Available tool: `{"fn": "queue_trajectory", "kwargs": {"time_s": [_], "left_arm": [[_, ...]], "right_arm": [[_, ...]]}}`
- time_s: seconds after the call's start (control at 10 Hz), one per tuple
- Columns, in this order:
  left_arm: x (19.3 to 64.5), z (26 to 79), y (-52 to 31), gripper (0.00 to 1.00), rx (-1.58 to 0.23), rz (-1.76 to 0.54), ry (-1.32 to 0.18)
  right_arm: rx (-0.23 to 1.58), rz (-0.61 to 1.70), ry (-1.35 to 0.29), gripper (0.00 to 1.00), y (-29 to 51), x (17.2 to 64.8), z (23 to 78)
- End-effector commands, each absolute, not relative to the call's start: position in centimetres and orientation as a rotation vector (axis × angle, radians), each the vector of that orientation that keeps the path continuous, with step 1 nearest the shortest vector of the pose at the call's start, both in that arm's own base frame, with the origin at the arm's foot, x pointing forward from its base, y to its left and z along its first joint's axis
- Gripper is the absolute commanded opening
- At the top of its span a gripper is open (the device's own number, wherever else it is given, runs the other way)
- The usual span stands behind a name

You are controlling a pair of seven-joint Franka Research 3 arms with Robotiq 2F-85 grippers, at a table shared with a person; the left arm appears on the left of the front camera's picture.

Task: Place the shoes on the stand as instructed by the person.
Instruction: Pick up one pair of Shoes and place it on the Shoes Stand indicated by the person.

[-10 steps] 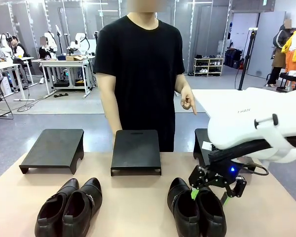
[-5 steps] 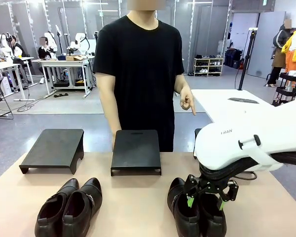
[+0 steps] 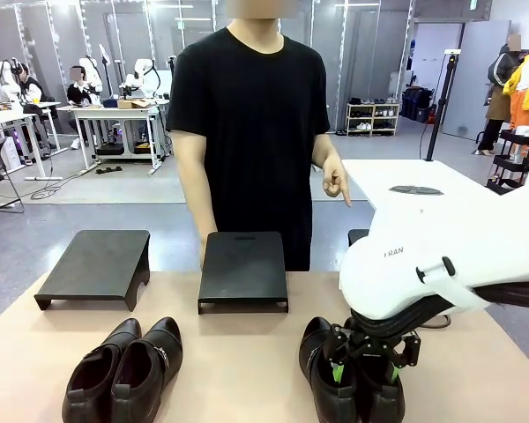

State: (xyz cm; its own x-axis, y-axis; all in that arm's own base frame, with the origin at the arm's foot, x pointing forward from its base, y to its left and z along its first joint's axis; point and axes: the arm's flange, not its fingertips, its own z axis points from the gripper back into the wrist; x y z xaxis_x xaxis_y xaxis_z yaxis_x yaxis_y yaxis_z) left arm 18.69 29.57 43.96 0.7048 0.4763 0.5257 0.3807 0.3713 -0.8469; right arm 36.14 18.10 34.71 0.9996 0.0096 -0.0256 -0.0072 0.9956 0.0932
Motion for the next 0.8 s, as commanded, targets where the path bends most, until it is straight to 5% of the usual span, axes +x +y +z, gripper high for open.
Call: {"fn": "queue_trajectory", "kwargs": {"time_s": [0.0,0.2,0.3,0.4,0.5,0.7], "left_arm": [[18.7,44.0,29.6,1.00,-1.233,0.054,-0.855],[18.7,44.0,29.6,1.00,-1.233,0.054,-0.855],[18.7,44.0,29.6,1.00,-1.233,0.054,-0.855],[18.7,44.0,29.6,1.00,-1.233,0.054,-0.855],[18.7,44.0,29.6,1.00,-1.233,0.054,-0.855],[18.7,44.0,29.6,1.00,-1.233,0.054,-0.855]], "right_arm": [[0.048,-0.006,0.005,1.00,19.1,36.0,33.9],[0.032,0.046,0.001,0.93,19.5,35.9,33.1],[0.017,0.099,-0.012,0.40,19.5,35.7,32.9],[0.020,0.108,-0.015,0.33,19.5,35.7,32.9],[0.029,0.103,-0.022,0.00,19.5,35.7,33.1],[0.031,0.102,-0.013,0.00,19.5,35.6,33.0]]}}
